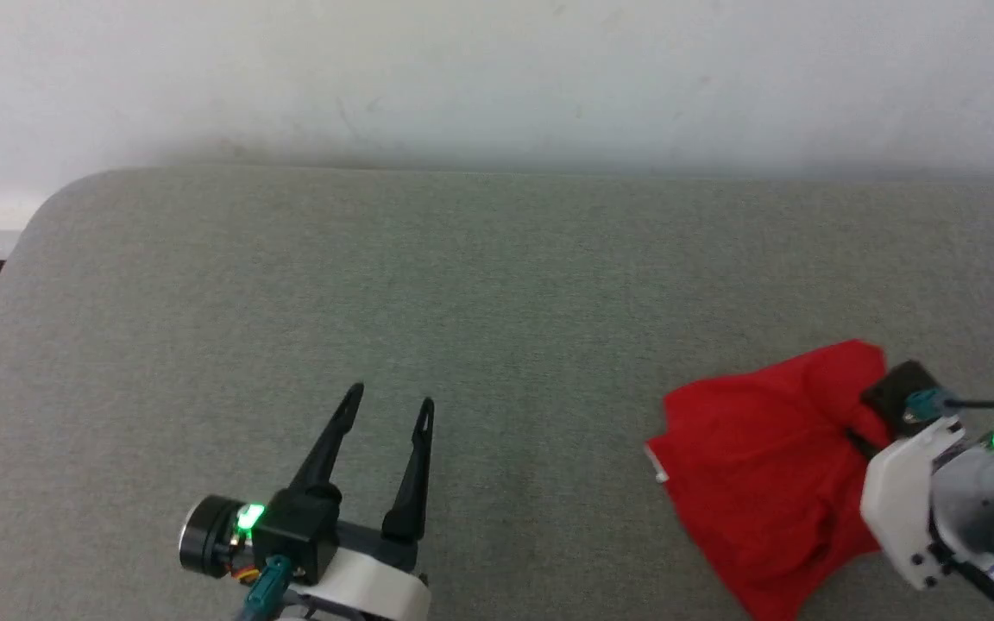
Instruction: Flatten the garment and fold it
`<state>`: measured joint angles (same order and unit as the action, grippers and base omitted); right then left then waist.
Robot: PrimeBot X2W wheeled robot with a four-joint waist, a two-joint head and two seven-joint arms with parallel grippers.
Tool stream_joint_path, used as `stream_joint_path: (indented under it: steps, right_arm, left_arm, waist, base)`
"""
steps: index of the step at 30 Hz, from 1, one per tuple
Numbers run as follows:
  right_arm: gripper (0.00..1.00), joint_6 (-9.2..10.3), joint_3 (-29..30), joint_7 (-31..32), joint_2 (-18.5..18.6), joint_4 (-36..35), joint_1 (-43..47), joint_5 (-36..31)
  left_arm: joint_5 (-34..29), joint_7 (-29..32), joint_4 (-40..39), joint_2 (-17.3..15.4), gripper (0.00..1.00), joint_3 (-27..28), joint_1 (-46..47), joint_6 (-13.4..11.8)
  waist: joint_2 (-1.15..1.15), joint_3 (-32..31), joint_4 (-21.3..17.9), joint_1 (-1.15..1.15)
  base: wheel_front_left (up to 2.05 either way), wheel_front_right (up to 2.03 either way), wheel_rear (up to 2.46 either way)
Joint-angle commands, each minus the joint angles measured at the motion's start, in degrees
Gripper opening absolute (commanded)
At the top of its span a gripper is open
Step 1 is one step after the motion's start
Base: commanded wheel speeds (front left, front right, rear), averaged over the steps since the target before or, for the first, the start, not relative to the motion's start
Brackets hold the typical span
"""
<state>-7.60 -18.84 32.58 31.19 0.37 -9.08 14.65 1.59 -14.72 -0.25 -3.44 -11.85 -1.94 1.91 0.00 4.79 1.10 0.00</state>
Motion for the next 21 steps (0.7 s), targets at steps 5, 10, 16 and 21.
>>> stream_joint_path:
  steps: [5,10,16,21]
  right_arm:
    - [0.0,0.11,-1.5,0.6,9.7,-0.2,-4.4,0.6]
    - [0.0,0.11,-0.1,-2.2,17.3,5.3,-7.3,2.7]
    - [0.0,0.11,6.7,-10.1,19.7,17.7,-9.3,3.1]
    - [0.0,0.11,11.0,-17.9,20.8,28.7,-10.5,1.6]
  left_arm:
    - [-0.3,-0.3,-0.7,0.2,1.0,-0.5,4.8,0.2]
    - [-1.1,-0.3,-1.0,-0.5,1.0,-0.8,8.7,1.0]
    - [-1.8,-0.3,-2.2,-1.3,1.0,-1.5,12.6,1.6]
    - [-2.2,-0.3,-2.8,-1.7,1.0,-2.7,15.1,1.9]
  waist:
    - [0.0,7.6,-9.4,0.0]
    - [0.0,12.6,-11.4,0.0]
    - [0.0,18.9,-10.6,0.0]
    - [0.0,22.6,-8.7,0.0]
  base:
    - [0.0,0.0,0.0]
    - [0.0,0.0,0.0]
    - [0.0,0.0,0.0]
    - [0.0,0.0,0.0]
